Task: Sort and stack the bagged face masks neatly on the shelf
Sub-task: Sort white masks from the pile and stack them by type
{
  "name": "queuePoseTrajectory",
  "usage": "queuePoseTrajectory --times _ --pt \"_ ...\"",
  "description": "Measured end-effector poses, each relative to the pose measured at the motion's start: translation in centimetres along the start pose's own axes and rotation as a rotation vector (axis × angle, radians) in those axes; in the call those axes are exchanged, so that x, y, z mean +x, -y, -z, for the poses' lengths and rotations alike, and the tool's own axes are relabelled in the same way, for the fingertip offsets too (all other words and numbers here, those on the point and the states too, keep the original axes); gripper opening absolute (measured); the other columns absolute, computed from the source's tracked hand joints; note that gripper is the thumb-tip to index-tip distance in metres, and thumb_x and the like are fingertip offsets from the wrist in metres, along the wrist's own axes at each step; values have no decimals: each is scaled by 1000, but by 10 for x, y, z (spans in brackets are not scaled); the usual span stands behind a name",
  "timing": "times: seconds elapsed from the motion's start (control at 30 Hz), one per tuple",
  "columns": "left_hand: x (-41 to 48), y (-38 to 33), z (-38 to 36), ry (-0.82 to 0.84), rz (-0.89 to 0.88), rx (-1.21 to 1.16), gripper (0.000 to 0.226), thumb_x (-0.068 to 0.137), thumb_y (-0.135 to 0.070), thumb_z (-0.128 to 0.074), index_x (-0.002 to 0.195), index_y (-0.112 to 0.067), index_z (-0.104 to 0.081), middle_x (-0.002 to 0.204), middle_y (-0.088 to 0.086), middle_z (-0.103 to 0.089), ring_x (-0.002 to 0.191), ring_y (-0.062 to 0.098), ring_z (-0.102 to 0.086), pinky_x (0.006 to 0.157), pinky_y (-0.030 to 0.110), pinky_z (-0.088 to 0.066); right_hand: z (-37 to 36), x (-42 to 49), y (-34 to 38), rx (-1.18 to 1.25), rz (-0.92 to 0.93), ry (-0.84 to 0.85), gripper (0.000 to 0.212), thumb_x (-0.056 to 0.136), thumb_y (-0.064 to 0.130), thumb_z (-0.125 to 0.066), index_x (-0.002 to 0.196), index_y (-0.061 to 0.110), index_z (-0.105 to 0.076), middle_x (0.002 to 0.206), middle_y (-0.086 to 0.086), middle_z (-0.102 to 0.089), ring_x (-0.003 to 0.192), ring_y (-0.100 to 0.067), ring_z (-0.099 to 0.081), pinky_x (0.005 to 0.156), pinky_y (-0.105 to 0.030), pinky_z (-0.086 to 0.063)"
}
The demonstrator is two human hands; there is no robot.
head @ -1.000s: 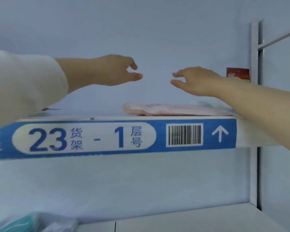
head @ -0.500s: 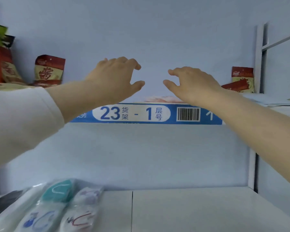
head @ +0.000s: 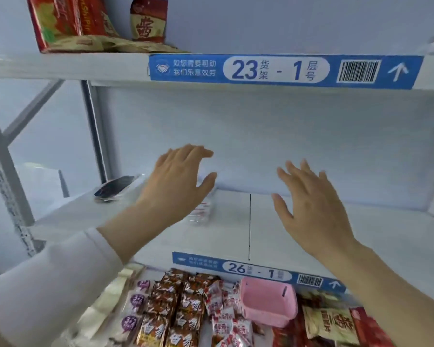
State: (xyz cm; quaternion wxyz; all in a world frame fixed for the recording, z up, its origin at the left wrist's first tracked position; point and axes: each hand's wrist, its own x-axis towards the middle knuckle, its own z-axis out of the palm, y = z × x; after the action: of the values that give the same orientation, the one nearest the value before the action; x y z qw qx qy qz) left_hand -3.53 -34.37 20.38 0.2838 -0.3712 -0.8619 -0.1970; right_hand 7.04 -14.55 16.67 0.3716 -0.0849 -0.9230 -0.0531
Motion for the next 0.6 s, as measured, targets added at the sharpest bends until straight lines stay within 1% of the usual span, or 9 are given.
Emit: queuePoseTrajectory --times 0.07,0.13,0.2,0.3,0.4,0.5,0.53,0.6 --pt "-17 21 -21 57 60 6 43 94 -36 -48 134 -20 -45 139 -1 -47 130 21 -41 109 31 -21 -23 -7 17 25 -38 101 50 97 37 -32 136 8 -46 144 -12 -43 139 -31 -30 113 -49 -21" --pt "-33 42 -41 125 108 26 44 95 -37 -47 135 -21 -43 141 0 -44 131 21 -39 110 32 -21 -46 -7 32 57 -87 246 51 100 37 -30 145 13 -30 154 -5 -25 145 -23 -12 118 -41 -8" --pt "-46 65 -63 209 119 61 46 96 -41 -43 138 -23 -38 144 -3 -39 134 18 -34 112 32 -18 -74 -3 47 61 -142 333 53 99 38 -28 147 15 -23 156 -2 -18 146 -21 -6 118 -40 -4" --pt "-60 99 -94 297 125 91 48 97 -43 -38 141 -24 -33 149 -4 -32 140 16 -25 116 32 -11 -118 2 73 85 -217 422 55 100 39 -27 148 14 -20 156 -4 -19 146 -21 -8 118 -39 -7" --pt "-62 126 -123 366 153 84 49 98 -43 -36 143 -24 -30 154 -3 -25 144 16 -16 118 35 -5 -157 3 99 206 -314 482 58 98 43 -31 148 15 -18 154 -6 -24 144 -23 -16 115 -39 -18" --pt "-49 146 -152 395 175 61 50 98 -43 -36 143 -24 -30 154 -2 -26 145 17 -16 118 35 -5 -192 15 110 338 -442 548 67 96 49 -35 149 17 -12 153 -7 -26 140 -24 -28 108 -37 -31" --pt "-42 153 -161 397 181 52 50 98 -43 -37 143 -23 -30 154 -2 -26 145 17 -16 118 36 -5 -204 24 109 392 -502 562 70 95 51 -38 149 16 -10 153 -7 -26 138 -24 -31 106 -36 -33" --pt "-25 166 -179 387 198 43 50 98 -43 -36 144 -22 -29 154 -2 -25 145 17 -15 119 36 -5 -232 50 102 535 -647 552 78 92 53 -44 149 12 -10 153 -9 -26 137 -25 -32 106 -36 -33"
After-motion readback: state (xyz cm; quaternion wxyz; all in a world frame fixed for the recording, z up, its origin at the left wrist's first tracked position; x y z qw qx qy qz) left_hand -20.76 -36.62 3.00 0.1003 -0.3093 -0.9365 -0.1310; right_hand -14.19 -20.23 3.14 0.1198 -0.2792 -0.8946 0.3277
